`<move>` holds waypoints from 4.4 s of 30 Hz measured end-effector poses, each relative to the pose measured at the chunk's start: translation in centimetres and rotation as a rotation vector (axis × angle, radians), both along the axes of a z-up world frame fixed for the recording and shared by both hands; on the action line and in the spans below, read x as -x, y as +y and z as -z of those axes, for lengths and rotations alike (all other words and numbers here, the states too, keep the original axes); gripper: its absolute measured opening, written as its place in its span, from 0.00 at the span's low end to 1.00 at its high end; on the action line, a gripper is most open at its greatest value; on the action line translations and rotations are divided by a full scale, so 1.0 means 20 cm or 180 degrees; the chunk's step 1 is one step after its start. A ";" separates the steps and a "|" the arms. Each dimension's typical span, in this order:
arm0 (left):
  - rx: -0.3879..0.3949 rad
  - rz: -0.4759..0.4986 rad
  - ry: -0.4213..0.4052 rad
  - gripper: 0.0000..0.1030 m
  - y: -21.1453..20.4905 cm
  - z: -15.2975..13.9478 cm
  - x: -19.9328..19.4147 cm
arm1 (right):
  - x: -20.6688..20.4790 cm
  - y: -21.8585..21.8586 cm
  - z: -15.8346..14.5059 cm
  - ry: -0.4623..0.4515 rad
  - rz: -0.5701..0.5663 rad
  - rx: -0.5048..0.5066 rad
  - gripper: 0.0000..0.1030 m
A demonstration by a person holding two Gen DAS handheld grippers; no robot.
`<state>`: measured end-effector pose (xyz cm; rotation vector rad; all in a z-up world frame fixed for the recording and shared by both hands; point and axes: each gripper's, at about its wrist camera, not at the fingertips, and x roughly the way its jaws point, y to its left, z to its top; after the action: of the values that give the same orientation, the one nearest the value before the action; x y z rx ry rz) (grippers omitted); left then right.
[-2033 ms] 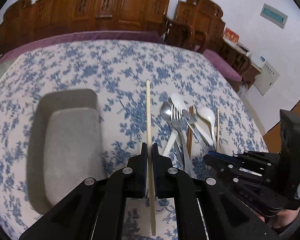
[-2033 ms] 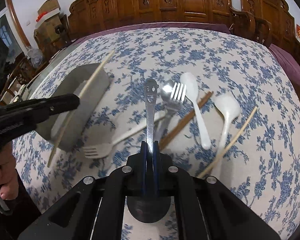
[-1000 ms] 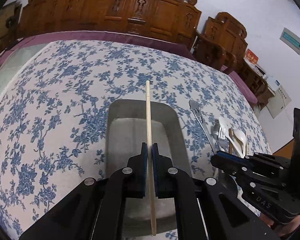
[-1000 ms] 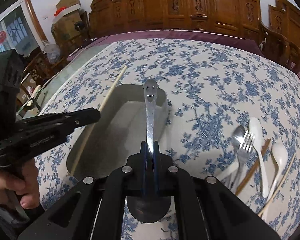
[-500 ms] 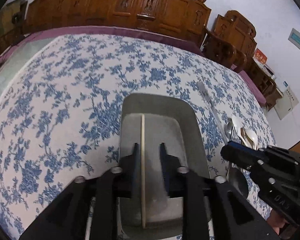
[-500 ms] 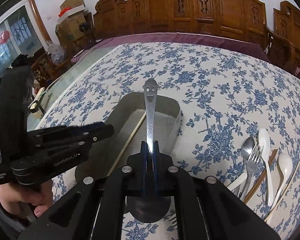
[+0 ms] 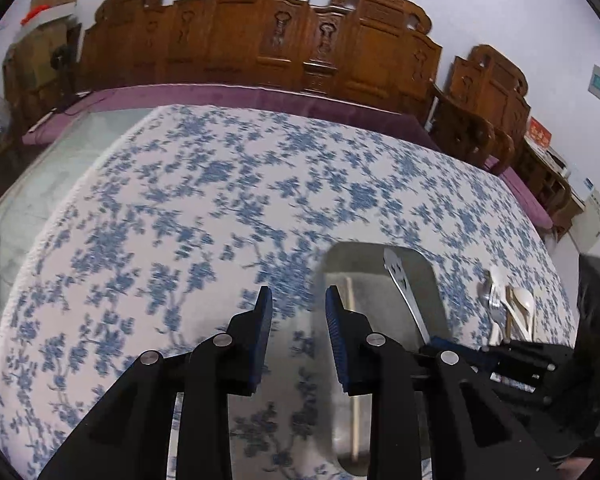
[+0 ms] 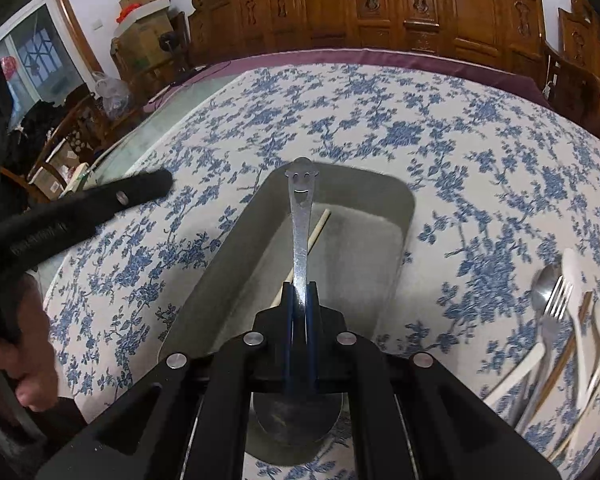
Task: Organize utensils
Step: 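Drop the chopstick into the grey tray with the left tool while the right tool drops the smiley spoon in, then return to the pile and grasp a steel fork with the right tool, then grasp the white plastic fork from the pile with the left tool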
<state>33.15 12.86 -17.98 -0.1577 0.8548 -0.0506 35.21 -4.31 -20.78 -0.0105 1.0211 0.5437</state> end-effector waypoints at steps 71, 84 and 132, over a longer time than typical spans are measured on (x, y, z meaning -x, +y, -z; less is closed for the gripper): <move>-0.0122 0.0589 -0.0046 0.64 -0.78 0.14 0.17 | -0.11 -0.85 0.27 0.0335 0.0468 0.0985 0.09; -0.0205 0.0875 0.0082 0.57 -1.04 0.21 0.26 | 0.04 -0.93 0.11 0.0036 0.0336 0.0754 0.08; -0.0395 0.1075 0.0353 0.05 -1.09 0.29 0.14 | 0.09 -0.97 -0.01 -0.0036 0.0317 0.0671 0.08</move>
<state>30.29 -8.85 -23.82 0.1027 0.9858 -0.3067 33.42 -23.74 -20.66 -0.1487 1.0584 0.3432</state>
